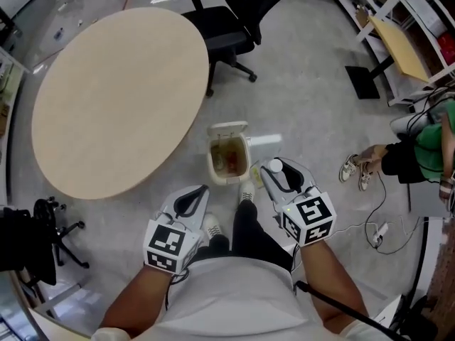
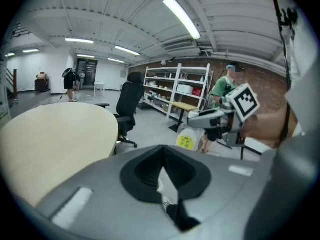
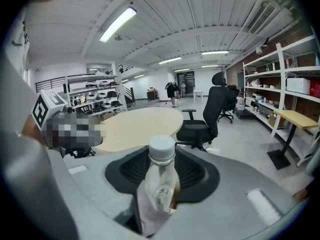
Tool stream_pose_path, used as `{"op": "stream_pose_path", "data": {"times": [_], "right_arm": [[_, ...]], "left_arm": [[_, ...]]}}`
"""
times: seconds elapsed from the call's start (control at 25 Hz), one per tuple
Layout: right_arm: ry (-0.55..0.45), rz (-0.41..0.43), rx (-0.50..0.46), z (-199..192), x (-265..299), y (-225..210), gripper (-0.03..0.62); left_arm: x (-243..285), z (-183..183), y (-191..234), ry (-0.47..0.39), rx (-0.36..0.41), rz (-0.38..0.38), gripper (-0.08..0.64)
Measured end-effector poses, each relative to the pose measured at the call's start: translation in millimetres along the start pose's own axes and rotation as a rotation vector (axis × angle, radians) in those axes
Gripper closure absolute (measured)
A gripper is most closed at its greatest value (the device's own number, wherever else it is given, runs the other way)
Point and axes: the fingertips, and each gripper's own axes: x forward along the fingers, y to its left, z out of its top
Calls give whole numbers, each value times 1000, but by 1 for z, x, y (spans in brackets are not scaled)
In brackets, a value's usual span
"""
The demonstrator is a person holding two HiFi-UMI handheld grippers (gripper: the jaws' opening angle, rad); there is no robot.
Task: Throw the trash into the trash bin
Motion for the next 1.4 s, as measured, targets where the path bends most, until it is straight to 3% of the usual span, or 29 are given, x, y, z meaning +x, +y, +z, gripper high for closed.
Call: {"op": "stream_pose_path", "data": {"times": [0.24, 0.72, 1.4], "right_arm": [[31, 43, 43, -25, 39, -12, 437], [115, 146, 112, -87, 117, -29, 437], [272, 257, 85, -175, 202, -25, 437]], "left_arm": [[31, -12, 13, 67, -22, 38, 552], [97, -57, 19, 199, -33, 30, 554], [152, -118, 39, 321, -113, 96, 554]]}}
